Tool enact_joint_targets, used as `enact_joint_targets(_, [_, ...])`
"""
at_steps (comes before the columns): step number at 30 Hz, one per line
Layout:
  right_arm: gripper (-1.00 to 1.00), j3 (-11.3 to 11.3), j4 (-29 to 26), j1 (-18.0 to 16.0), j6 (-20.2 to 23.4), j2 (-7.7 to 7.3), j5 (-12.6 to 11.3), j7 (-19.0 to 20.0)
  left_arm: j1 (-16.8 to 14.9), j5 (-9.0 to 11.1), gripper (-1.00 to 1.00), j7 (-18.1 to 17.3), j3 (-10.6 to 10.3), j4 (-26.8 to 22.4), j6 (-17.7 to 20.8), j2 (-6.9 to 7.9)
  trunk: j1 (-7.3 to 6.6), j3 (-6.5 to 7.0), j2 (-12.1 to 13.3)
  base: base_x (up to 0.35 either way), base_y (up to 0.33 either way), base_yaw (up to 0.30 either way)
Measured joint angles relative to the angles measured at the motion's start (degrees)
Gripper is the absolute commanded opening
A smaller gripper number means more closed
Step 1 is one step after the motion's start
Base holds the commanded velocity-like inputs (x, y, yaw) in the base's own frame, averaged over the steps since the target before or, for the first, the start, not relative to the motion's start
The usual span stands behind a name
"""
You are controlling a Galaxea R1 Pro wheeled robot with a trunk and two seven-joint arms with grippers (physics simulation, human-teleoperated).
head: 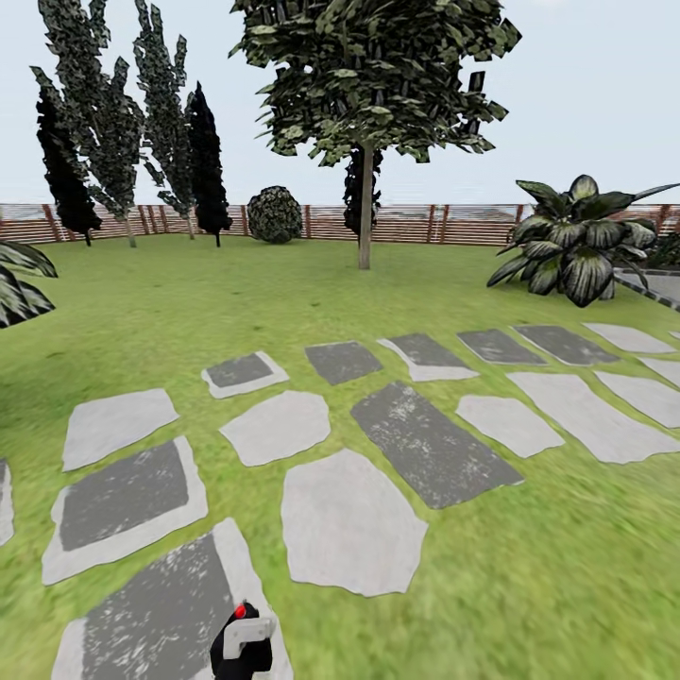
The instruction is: In the garden, pick up the pesticide atomizer on the floor and spray pesticide onto both trees until each tree trunk is fully covered.
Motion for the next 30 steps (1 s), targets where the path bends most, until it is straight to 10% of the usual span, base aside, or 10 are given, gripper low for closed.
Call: enact_joint_targets(30, [1.00,-0.30,-0.15,0.00,0.01,-0.53,0.05,-0.26,0.00,0.08,-1.00,0.00,-0.26,-0.09,-0.09,0.00,0.00,0.00,0.00,0.350,0.000,0.000])
